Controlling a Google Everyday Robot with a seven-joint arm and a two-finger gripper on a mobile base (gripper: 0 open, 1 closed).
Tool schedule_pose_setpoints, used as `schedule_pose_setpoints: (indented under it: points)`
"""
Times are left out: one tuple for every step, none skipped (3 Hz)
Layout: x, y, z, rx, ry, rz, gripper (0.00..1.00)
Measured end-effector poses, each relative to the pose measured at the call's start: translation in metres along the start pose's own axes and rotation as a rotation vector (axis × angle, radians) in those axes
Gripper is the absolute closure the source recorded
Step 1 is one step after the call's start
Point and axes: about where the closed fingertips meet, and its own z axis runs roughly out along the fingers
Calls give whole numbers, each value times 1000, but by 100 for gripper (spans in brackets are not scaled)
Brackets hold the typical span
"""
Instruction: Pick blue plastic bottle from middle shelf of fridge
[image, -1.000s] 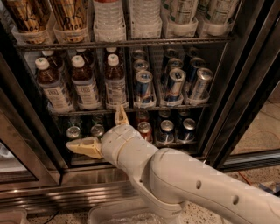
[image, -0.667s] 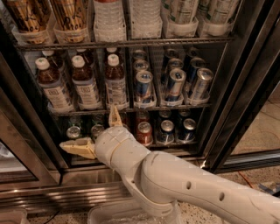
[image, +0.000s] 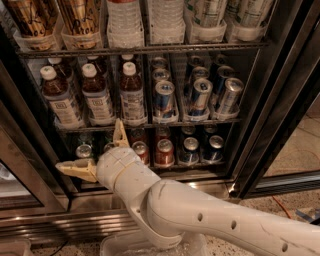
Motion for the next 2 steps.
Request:
schedule_pose_setpoints:
  points:
    - [1,3,6,-8,-3,-21,0]
    - [1,8,18,-4,-15,-59,0]
